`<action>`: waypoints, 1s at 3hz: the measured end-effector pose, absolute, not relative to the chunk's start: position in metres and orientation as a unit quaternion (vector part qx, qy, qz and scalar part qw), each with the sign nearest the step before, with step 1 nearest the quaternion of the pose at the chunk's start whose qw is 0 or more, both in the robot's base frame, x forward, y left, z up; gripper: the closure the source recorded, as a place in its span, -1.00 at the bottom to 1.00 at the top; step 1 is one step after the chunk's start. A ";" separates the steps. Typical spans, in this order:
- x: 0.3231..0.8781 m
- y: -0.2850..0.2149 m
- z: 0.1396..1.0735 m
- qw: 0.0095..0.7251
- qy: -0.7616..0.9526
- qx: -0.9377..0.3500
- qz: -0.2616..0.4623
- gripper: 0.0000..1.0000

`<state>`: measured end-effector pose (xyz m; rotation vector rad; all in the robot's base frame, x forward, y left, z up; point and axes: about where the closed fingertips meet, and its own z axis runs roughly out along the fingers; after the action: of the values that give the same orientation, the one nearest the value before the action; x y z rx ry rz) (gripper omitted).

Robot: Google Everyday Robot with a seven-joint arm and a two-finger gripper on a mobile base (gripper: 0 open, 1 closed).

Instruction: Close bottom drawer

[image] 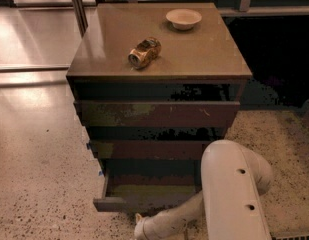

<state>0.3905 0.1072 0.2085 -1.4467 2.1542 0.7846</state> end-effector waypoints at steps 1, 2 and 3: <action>0.391 0.107 0.208 0.214 0.776 -0.521 0.283 -1.00; 0.402 0.115 0.201 0.216 0.774 -0.525 0.282 -1.00; 0.460 0.137 0.192 0.242 0.768 -0.526 0.274 -1.00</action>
Offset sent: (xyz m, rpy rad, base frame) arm 0.0313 0.0155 -0.0181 0.0018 -0.0194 0.0137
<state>0.4596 0.1375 0.1915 -1.4384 2.1006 0.7484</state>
